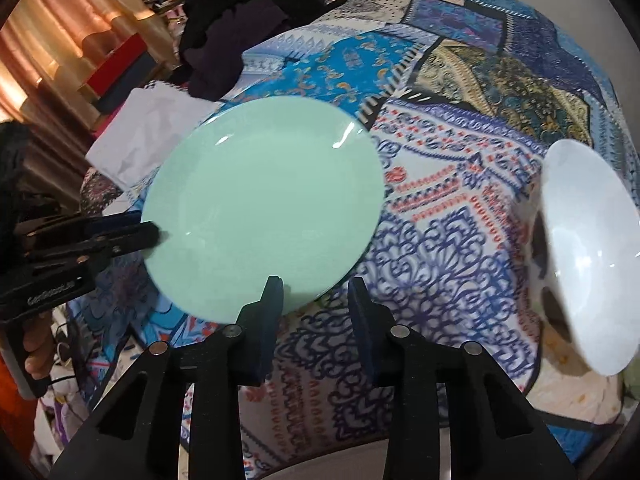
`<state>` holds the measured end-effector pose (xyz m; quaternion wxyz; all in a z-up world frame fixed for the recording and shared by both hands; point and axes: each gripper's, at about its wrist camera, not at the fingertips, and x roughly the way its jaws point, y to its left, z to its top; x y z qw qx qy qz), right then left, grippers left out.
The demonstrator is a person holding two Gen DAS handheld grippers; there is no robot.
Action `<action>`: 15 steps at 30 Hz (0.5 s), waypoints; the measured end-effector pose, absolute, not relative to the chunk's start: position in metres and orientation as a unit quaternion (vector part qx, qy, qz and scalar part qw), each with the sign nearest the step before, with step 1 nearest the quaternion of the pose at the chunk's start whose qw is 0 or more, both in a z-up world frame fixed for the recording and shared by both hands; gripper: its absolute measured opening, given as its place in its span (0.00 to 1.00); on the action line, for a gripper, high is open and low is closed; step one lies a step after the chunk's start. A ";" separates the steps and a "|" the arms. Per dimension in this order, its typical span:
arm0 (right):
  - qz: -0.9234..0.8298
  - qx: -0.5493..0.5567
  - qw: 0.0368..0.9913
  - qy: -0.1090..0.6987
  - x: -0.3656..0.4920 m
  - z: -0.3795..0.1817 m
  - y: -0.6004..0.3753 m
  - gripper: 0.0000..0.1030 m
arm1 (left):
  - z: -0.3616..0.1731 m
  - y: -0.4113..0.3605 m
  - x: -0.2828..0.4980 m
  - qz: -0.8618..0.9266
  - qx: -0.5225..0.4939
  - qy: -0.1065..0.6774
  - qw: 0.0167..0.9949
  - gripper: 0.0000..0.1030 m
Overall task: Organize plates and bowls
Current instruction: 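Grasp the mint green plate rim with both grippers and lift it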
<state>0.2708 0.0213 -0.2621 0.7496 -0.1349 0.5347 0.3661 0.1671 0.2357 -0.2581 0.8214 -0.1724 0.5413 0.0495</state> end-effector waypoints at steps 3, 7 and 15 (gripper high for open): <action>0.356 -0.137 0.755 0.533 0.280 -0.261 0.024 0.30 | -0.252 0.236 0.165 0.061 -0.150 0.538 0.827 0.27; 0.347 -0.135 0.755 0.540 0.296 -0.266 0.033 0.30 | -0.257 0.248 0.174 0.067 -0.159 0.544 0.821 0.27; 0.346 -0.137 0.749 0.547 0.309 -0.279 0.050 0.32 | -0.271 0.267 0.203 0.065 -0.166 0.547 0.818 0.27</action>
